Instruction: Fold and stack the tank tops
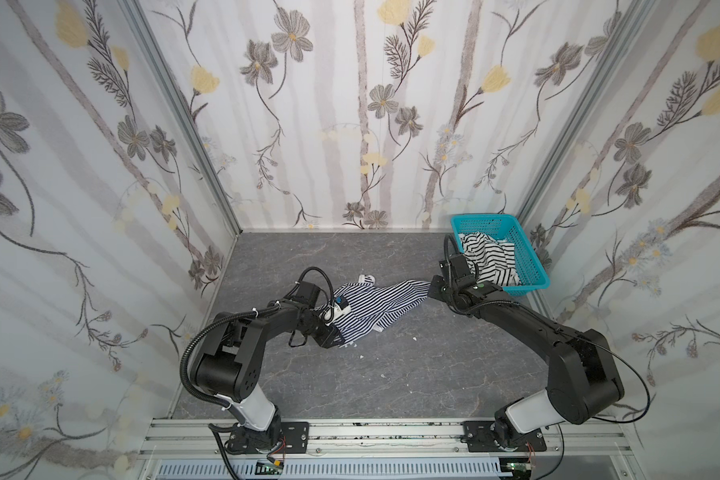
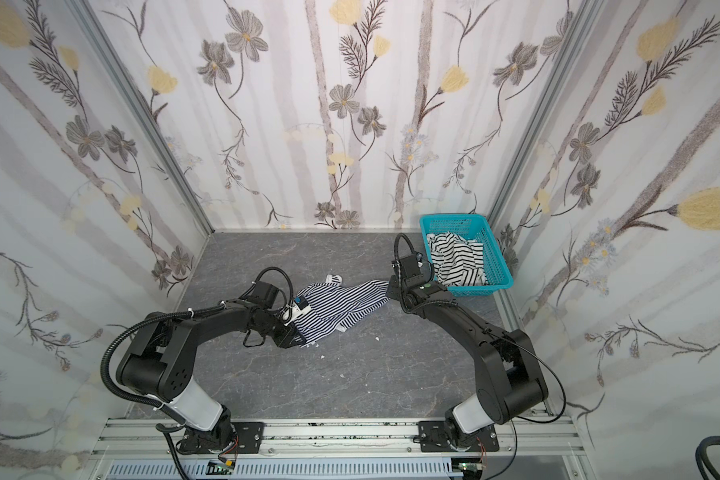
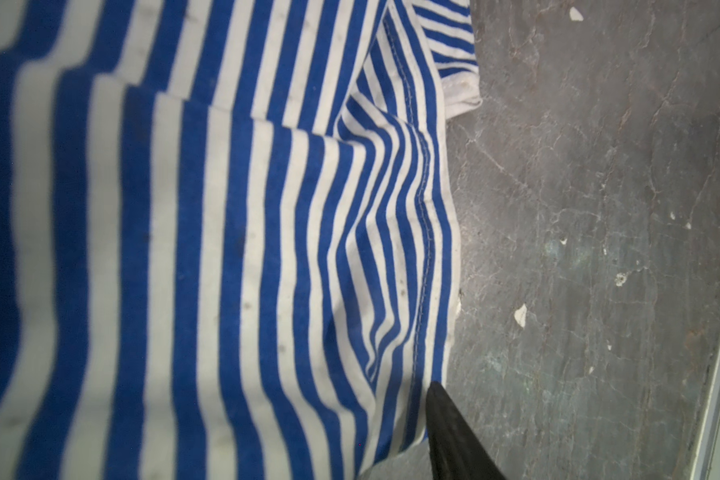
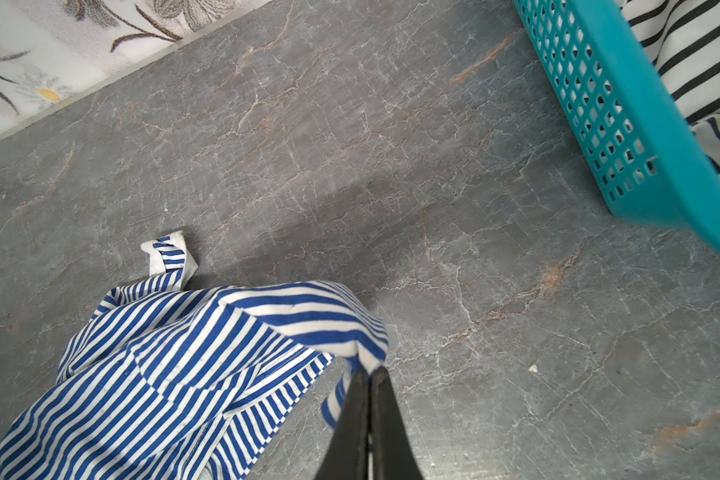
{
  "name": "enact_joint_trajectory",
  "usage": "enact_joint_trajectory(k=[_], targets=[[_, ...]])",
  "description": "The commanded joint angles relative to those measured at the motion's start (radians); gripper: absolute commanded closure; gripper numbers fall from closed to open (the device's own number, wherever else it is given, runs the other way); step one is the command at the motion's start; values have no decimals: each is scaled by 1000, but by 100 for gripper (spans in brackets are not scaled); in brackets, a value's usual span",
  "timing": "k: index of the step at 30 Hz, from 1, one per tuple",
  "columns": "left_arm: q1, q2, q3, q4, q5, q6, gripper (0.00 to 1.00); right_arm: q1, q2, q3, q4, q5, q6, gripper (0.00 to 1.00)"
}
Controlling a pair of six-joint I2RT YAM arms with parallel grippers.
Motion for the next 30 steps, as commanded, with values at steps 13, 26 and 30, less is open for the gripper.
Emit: enact_joint_trajectory(k=[13, 26, 30], targets=[[31, -85, 30, -195, -41, 36, 90, 11, -53, 41, 5, -17, -6, 100], [190, -169, 172, -317, 58, 39, 99, 19, -140, 73, 1, -118, -10, 100], [245, -190, 278, -366, 104, 17, 100, 25, -203, 79, 47, -213, -10, 100]])
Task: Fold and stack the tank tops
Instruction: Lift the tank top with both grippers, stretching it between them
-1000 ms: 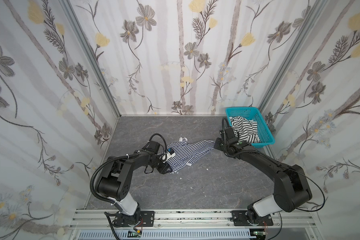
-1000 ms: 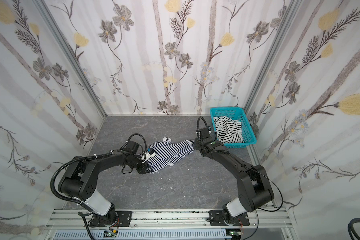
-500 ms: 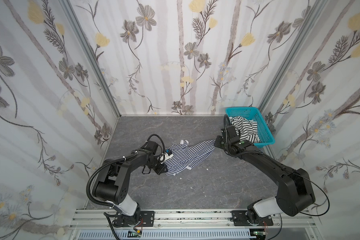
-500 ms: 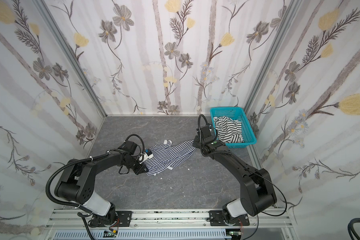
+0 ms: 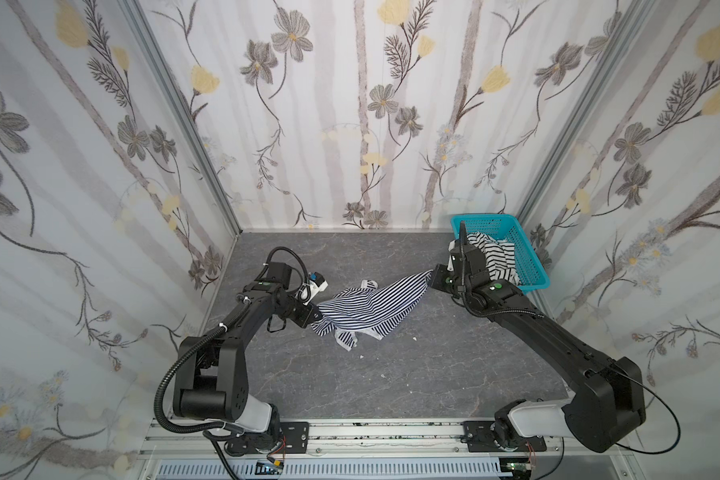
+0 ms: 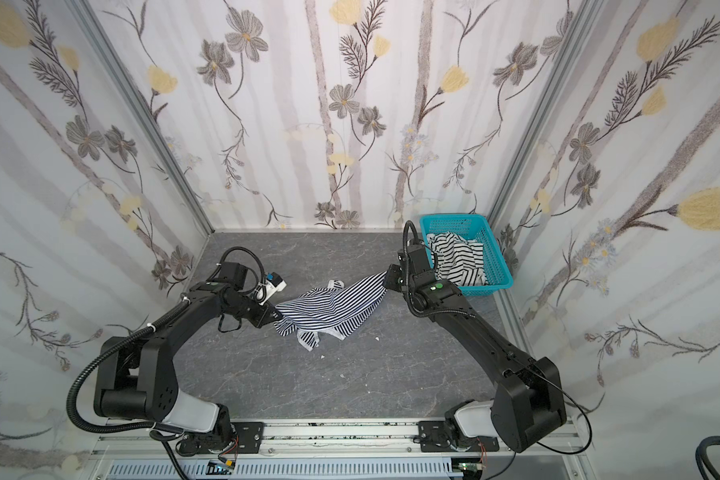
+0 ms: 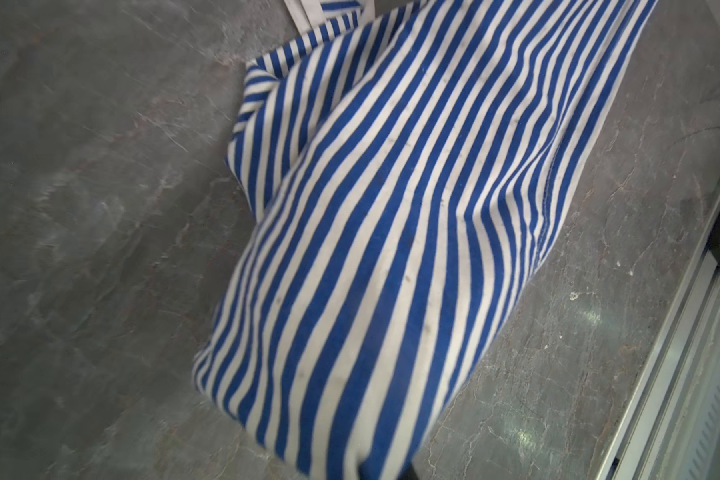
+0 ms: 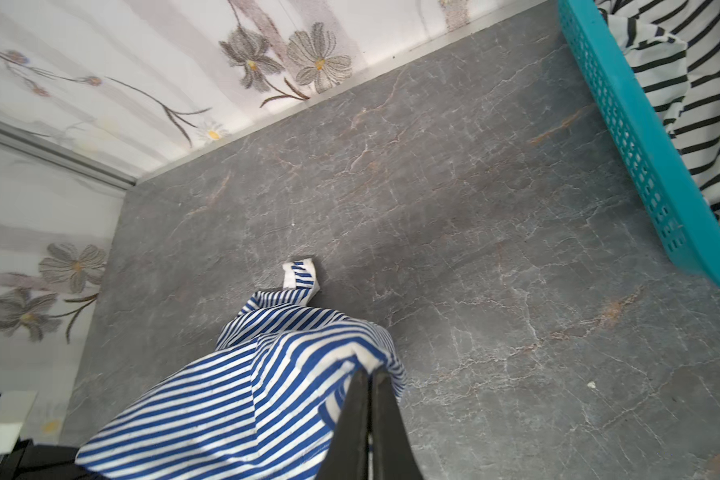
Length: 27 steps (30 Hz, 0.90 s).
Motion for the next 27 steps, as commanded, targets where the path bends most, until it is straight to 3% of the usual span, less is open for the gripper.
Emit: enact_joint_trajectory(k=[1, 11, 20, 27], targets=[[28, -27, 86, -64, 74, -3, 100, 5, -51, 21, 76, -97, -1, 100], [47, -101, 335, -104, 129, -99, 100, 37, -133, 210, 0, -141, -29, 100], [68, -211, 525, -105, 189, -206, 100, 105, -235, 367, -115, -64, -78, 100], [95, -215, 691, -105, 275, -315, 100, 117, -311, 512, -205, -30, -85, 100]])
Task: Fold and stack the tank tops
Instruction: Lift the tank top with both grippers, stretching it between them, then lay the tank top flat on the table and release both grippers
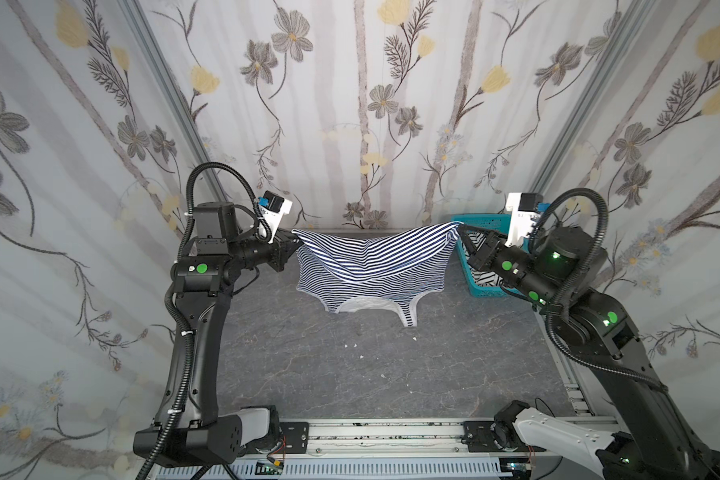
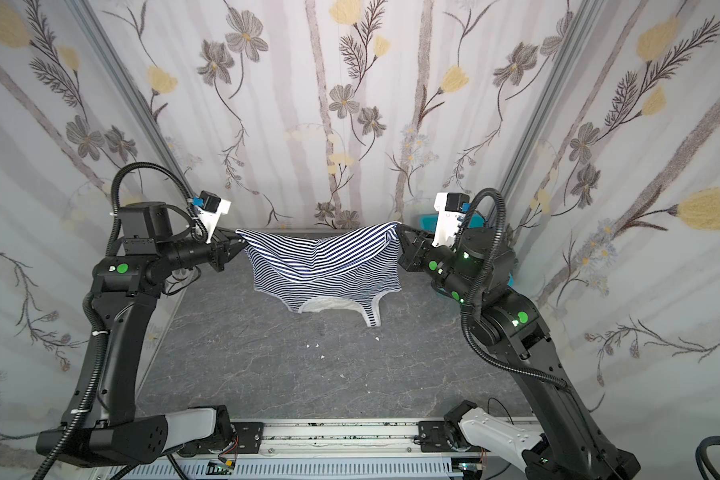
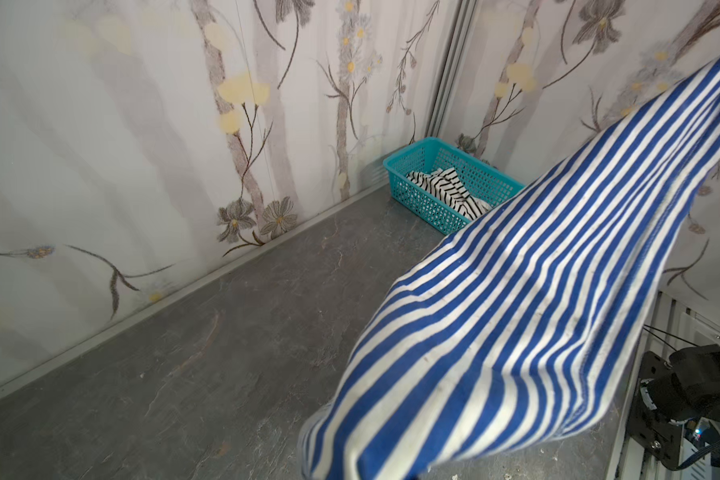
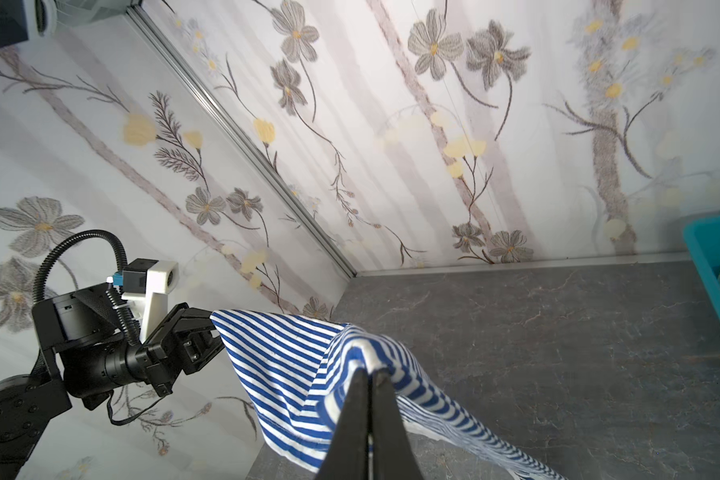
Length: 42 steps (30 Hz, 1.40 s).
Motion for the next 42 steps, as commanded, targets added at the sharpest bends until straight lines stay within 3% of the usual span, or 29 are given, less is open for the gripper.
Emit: enact_joint_trajectory(k=[1, 8, 16, 19, 24, 28, 31, 35, 42], targets=[[6, 10, 65, 6, 78, -80, 100, 4, -5, 64, -55, 30, -13, 100], [8, 102, 165, 9, 118, -134, 100, -34, 71, 195, -129, 21, -19, 100], [-15, 410, 334, 11, -19, -125, 100, -242, 330, 290, -74, -191, -29, 100], [-16, 568, 491, 10, -42, -135, 100, -291, 465, 369, -46, -257, -31, 100], [2, 823, 909, 11, -69, -212, 100, -345, 668, 625, -50, -383, -40, 100], [17, 927, 1127, 18, -56, -267, 100, -375, 741, 786, -44, -457, -31, 100], [18, 886, 1024, 23, -41, -233, 100, -380, 722, 753, -15, -463, -34, 100], [18, 841, 732, 30, -68, -122, 100, -379, 685, 532, 58, -462, -26, 100], [23, 824, 246, 34, -79, 68, 100, -395, 596, -69, 305, -500, 15, 100]])
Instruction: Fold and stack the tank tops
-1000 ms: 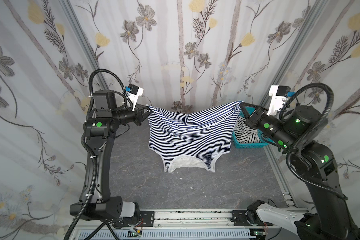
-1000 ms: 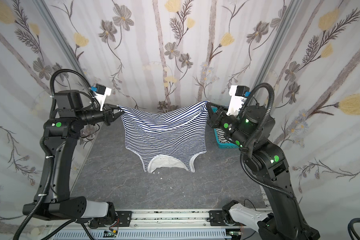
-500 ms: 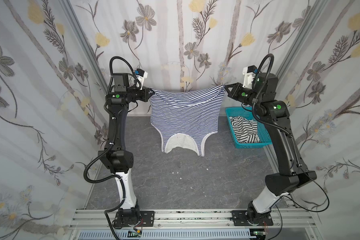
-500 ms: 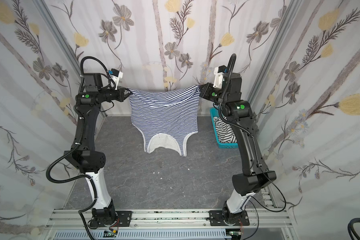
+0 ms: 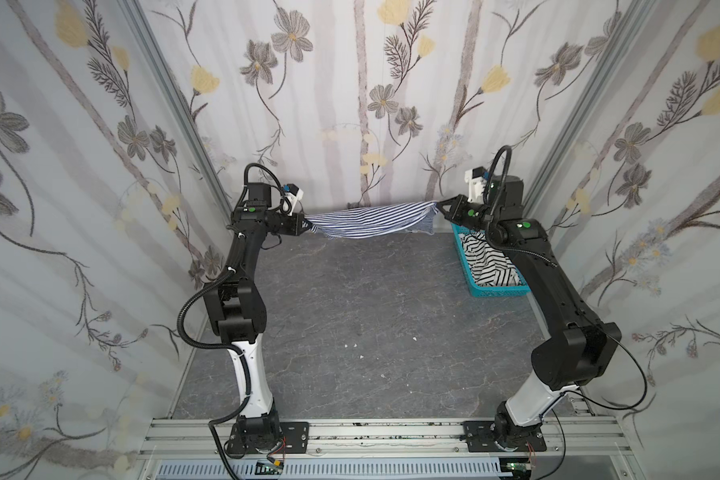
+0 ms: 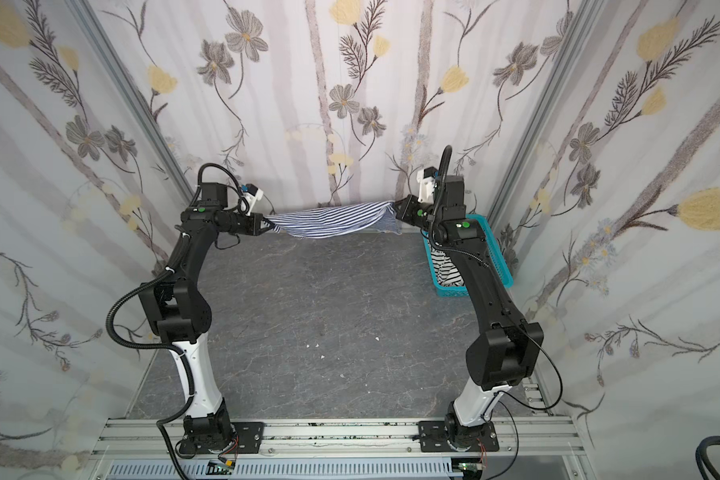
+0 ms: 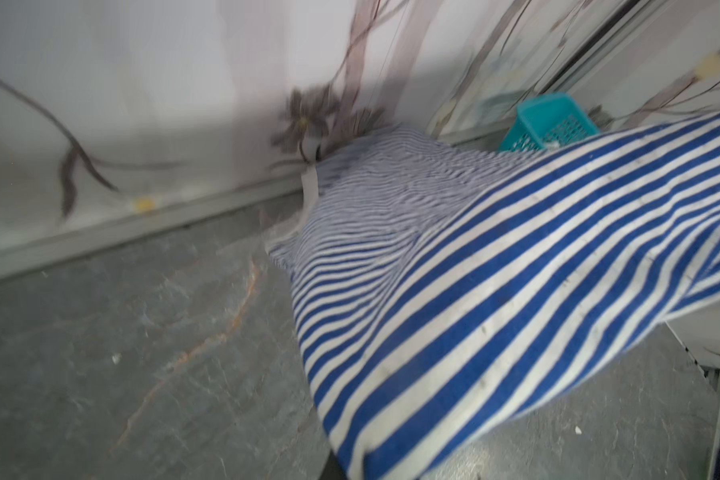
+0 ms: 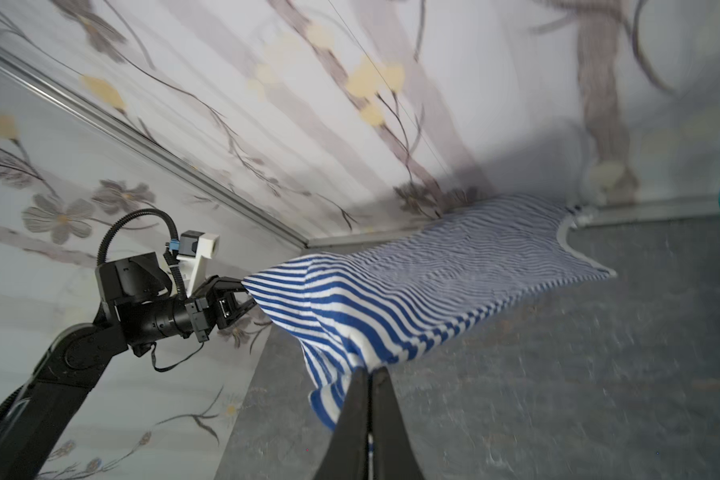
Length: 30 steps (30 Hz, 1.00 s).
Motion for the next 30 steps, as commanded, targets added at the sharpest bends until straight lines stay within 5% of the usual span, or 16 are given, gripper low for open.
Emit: enact_joint_trajectory(k=[1, 6, 13, 30], targets=[[3, -59, -197, -2, 25, 156, 100, 0, -84, -246, 214, -39, 40, 100], [3, -219, -533, -1, -1, 301, 100, 12, -198, -553, 313, -40, 62, 100], [-20, -250, -769, -11, -157, 404, 100, 56, -211, -719, 319, -19, 50, 100], [-44, -202, -845, -260, -208, 625, 100, 150, -420, -1058, 269, 119, 99, 100]])
